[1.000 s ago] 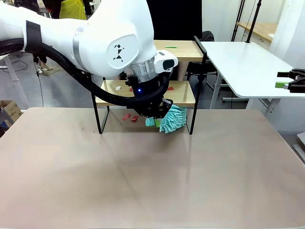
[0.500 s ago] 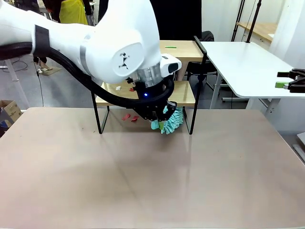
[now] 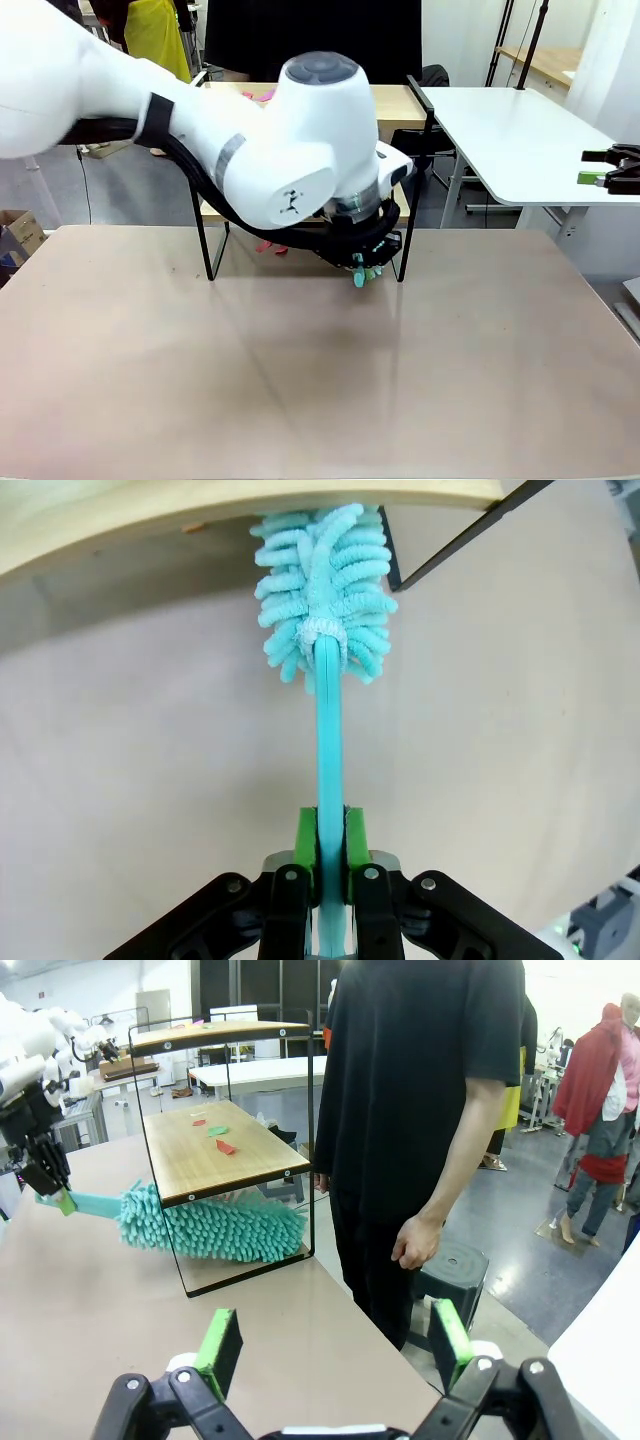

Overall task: Clean the shelf.
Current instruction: Clean the specific section of the Shelf indicated by the human with the Duster.

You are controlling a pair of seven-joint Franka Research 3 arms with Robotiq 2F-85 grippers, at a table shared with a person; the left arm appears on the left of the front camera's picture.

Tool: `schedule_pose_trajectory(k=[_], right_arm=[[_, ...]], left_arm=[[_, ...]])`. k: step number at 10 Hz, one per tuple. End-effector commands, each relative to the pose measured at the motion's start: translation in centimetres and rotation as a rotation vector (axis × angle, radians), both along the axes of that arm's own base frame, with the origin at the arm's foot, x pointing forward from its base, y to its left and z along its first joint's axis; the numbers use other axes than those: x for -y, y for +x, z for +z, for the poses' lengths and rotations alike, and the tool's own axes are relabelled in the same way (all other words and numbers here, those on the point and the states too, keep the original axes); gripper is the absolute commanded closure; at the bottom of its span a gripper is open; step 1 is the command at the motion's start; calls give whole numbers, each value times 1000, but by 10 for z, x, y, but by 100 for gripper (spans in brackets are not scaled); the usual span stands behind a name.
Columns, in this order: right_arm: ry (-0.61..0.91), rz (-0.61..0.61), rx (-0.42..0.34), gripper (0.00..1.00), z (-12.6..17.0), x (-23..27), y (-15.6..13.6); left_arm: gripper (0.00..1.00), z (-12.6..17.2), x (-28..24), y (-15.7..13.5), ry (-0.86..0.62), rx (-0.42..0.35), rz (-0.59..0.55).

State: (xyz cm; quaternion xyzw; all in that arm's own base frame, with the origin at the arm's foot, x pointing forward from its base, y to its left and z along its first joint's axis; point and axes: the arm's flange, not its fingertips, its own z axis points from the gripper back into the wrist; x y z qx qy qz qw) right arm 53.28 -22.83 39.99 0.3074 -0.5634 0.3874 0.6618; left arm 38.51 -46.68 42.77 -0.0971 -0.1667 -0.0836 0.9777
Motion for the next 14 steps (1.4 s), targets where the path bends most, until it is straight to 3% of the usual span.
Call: schedule_pose_trajectory(k=[1,3,5,12,13,14], right_arm=[[0,0,6,0,3,-2,1],[0,0,6,0,3,-2,1],[0,0,6,0,3,-2,1],[0,0,6,0,3,-2,1],[0,0,6,0,3,-2,1],[0,0,6,0,3,-2,1]], left_arm=[[87,-15,30,10,-4,41,46],[87,-26,41,11,-26,98,135],[87,-31,44,14,-3,101,191],[87,-72,50,30,23,34,186],[87,-74,49,34,6,-38,165],[87,-68,47,26,19,28,157]])
